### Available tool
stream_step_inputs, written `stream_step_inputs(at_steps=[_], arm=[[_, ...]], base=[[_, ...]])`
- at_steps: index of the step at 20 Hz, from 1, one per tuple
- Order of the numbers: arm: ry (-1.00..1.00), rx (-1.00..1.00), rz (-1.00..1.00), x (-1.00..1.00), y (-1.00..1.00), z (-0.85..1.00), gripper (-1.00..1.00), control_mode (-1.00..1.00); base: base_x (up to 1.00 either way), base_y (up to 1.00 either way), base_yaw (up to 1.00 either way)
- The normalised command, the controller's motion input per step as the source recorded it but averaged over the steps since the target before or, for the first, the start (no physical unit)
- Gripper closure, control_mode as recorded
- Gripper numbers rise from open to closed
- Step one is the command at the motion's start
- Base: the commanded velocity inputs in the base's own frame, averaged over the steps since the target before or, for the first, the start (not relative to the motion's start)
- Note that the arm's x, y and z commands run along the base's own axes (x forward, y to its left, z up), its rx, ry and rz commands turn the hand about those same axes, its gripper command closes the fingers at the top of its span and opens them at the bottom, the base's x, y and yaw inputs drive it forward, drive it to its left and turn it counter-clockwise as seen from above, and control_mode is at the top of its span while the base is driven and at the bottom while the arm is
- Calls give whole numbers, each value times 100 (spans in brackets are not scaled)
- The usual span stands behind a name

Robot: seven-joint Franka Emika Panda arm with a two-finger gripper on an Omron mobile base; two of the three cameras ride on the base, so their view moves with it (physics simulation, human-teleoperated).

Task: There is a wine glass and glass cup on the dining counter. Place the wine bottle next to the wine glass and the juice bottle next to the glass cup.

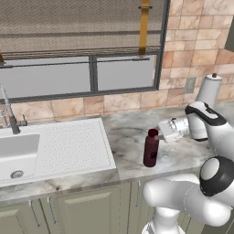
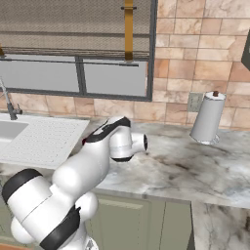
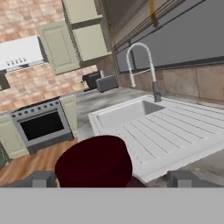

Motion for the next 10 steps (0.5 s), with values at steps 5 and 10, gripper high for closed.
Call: stream_step_inputs(at_steps=[5, 10], arm=[[0, 0, 0, -2, 10, -1, -100, -100], [0, 0, 0, -2, 12, 0, -100, -100]], base=[[0, 0, 0], [0, 0, 0]])
